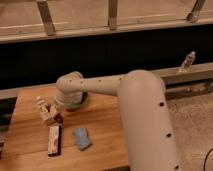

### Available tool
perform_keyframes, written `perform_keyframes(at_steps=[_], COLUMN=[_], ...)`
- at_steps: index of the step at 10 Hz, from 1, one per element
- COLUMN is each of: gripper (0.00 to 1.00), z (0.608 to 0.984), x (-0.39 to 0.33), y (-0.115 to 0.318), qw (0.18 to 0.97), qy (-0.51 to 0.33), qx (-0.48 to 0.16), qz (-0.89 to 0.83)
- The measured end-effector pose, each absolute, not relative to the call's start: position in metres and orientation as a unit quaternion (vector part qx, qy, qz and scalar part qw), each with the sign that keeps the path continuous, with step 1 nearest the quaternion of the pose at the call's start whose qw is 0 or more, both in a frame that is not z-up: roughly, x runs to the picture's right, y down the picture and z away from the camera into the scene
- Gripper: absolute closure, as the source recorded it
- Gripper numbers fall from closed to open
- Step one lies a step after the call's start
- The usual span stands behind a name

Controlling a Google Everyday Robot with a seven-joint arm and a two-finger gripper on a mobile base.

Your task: Place the pepper in the ceramic bowl

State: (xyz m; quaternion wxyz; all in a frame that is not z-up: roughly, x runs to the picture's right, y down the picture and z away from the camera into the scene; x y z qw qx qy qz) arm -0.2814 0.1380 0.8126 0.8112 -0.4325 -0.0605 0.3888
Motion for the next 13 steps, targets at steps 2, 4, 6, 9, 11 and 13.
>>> perform_keyframes(at_steps=[2,4,6,9,11,13], gripper=[1.0,1.0,1.0,1.0,1.0,1.0], z=[0.806,0.794,0.8,0.823,0.836,0.853], x=[-0.273,-0.27,-0.254,-0.23,-0.225,-0.227], y=[0.121,0.107,0.097,0.075,0.057,0.037], qw=[0.83,0.842,0.846,0.846,0.851,0.858], qy=[-0.042,-0.027,-0.013,0.001,0.007,0.015], qx=[-0.393,-0.362,-0.338,-0.317,-0.308,-0.304], qz=[0.395,0.399,0.412,0.428,0.425,0.414])
